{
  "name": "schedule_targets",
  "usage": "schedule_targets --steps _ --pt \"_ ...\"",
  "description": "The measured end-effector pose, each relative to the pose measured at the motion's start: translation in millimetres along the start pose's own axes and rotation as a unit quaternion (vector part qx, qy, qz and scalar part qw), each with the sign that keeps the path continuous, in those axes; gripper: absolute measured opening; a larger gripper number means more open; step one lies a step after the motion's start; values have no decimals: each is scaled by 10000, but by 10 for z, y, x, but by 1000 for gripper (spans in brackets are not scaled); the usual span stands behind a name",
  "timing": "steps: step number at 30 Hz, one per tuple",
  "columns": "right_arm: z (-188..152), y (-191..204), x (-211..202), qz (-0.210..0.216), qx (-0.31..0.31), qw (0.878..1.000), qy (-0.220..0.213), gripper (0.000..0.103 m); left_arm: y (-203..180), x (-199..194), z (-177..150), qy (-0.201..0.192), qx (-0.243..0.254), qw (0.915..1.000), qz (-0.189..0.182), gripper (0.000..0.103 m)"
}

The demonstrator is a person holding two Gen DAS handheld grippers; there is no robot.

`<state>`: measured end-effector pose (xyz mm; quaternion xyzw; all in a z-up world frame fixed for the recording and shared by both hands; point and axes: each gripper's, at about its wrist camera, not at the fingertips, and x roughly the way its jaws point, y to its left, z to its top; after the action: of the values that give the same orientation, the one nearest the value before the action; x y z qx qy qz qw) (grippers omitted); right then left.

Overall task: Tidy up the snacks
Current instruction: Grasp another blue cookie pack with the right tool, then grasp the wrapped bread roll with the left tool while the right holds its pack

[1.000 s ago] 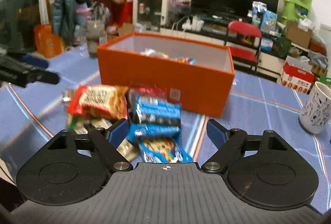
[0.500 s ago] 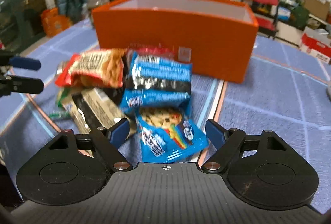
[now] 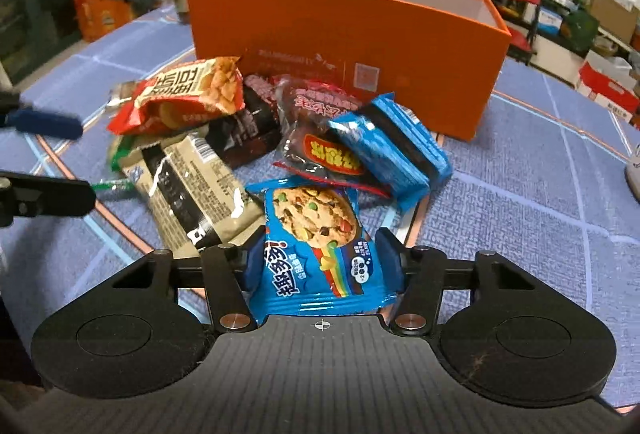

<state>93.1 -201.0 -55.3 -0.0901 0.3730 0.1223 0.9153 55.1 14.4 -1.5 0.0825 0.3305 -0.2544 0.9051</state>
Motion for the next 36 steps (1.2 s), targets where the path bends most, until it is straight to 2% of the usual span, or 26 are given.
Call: schedule_targets --steps 2,3,4,5,6,7,8,10,12,14,15,17,18,21,28,31,36 --pt "-7 -56 -22 80 100 9999 27 43 52 -20 4 -30 718 9974 7 86" --pt "-10 -72 -26 110 134 9998 30 43 124 -14 -11 -46 1011 9948 88 90" --pt "-15 -85 -31 133 141 9998 34 43 247 9 -23 -9 1166 9929 244 90" --pt "-19 -94 -29 155 143 9998 33 43 419 59 -31 137 1112 9927 457 84" --pt "-21 -105 -31 182 146 9997 29 43 573 103 -25 251 946 9935 578 72" --pt "-23 -116 -32 208 150 9997 23 44 750 153 -13 328 665 9950 668 66" --pt "-22 -127 -34 230 164 9996 20 44 930 217 -1 395 311 9963 702 55" --pt "-14 -142 -33 239 187 9995 17 44 1141 311 18 361 -57 9972 654 54" --pt "-6 -146 -29 231 191 9995 27 44 1206 376 39 245 21 9987 454 56" --pt "0 -128 -14 224 175 9996 22 44 1180 405 42 16 346 9993 125 55" --pt "-1 -132 -17 232 180 9996 19 45 1162 421 38 -25 497 9988 -20 63" --pt "2 -142 -19 246 222 9994 22 45 1124 476 33 42 623 9979 -159 72" --pt "4 -143 -18 248 231 9994 25 45 1115 510 31 75 636 9978 -154 76" --pt "12 -137 -13 247 250 9994 36 45 1090 575 11 154 660 9977 58 76" --pt "10 -120 -5 250 227 9994 27 47 1155 588 11 141 274 9994 160 84" --pt "9 -112 -4 242 216 9995 19 47 1168 653 -2 190 72 9997 161 82" --pt "12 -115 -4 246 213 9995 -4 47 1117 683 -5 194 48 9996 177 81"
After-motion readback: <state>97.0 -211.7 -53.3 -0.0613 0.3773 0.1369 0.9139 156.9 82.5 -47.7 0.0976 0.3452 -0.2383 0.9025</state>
